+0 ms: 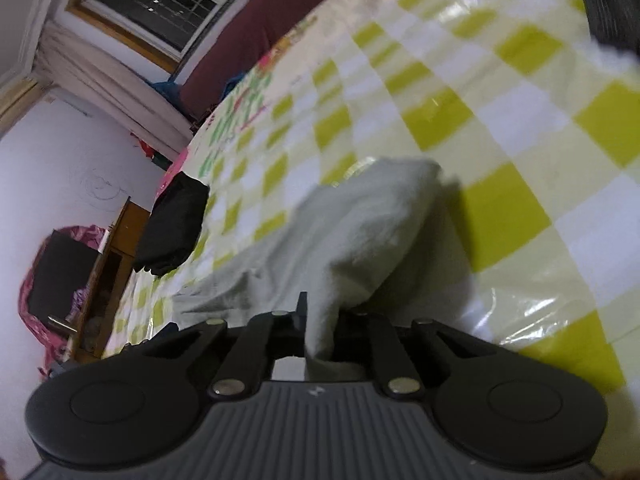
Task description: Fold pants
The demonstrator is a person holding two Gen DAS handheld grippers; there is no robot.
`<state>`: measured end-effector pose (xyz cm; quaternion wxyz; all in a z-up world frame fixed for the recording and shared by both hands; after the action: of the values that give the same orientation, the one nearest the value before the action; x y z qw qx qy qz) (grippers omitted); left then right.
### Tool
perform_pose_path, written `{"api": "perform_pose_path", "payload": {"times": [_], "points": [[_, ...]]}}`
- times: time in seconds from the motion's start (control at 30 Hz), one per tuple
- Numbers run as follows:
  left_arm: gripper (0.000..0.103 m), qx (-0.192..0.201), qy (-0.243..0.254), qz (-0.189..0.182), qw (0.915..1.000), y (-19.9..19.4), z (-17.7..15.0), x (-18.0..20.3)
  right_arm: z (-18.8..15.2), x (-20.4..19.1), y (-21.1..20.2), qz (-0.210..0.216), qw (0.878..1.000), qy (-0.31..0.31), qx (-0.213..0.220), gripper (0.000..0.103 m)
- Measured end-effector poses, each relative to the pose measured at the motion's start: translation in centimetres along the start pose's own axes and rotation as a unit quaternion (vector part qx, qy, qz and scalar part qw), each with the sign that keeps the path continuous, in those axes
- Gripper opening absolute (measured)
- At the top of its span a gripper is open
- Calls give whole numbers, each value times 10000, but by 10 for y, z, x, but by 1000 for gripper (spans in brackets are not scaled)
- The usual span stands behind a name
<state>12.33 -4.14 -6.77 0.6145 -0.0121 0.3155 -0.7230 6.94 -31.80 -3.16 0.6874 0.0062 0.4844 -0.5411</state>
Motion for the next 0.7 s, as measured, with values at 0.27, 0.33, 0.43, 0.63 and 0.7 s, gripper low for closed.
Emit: {"api": "perform_pose_path", "payload": {"times": [0.27, 0.33, 0.43, 0.63, 0.7], "points": [[103, -332, -182, -521, 9979, 3, -10, -9, 12, -83, 6, -438, 9910, -1257, 149, 8], [103, -447, -333, -643, 9964, 1, -12, -19, 12, -114, 16, -513, 9829, -1762, 131, 8], [103, -600, -592, -849, 9928, -8, -18, -39, -4, -164, 44, -422, 9679, -2477, -112, 9], [103, -771, -1330, -924, 9838, -36, -43, -85, -74, -233, 115, -128, 9284, -3592, -946, 10], [103, -881, -1605, -944, 9786, -35, -49, -95, -95, -237, 138, -186, 9223, -3659, -1230, 14]]}}
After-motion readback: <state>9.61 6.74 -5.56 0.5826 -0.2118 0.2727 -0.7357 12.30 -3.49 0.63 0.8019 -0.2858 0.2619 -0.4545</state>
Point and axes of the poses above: each gripper's, at about its wrist camera, not at the fingertips, and y roughly the way its jaws point, x to its right, z to its top, the point moved 5 cm from there along y, roughly the way its jaws point, and after that the axes turned 7 degrees about x, right-handed, at the moved point
